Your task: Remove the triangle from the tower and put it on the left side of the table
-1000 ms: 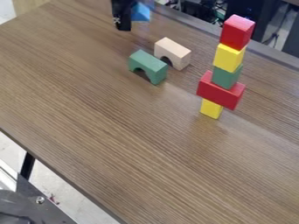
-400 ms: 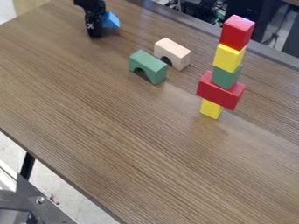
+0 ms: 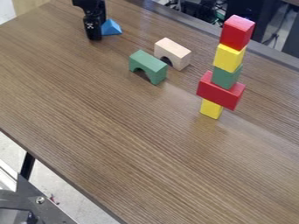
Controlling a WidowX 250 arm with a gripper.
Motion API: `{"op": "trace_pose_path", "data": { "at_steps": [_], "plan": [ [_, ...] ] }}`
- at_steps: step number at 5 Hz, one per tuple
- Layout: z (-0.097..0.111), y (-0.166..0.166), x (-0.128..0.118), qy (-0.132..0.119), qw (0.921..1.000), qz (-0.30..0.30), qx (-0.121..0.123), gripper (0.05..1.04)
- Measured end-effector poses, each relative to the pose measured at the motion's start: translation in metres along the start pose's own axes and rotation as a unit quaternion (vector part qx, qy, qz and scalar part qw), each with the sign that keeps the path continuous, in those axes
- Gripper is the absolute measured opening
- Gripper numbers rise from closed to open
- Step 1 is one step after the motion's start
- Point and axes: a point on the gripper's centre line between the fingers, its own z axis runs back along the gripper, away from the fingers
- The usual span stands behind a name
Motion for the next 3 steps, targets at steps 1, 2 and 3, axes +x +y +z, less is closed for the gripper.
{"op": "trace_pose_path", "data": {
  "at_steps": [1, 2, 3],
  "plan": [
    [0.001, 0.003, 0.0, -0.008, 0.9999, -0.006, 0.006, 0.999],
    [0.027, 0.008, -0.004, -0.046, 0.9986, -0.025, -0.005, 0.999],
    [0.09, 0.01, -0.03, -0.066, 0.9934, -0.066, -0.068, 0.999]
  ]
}}
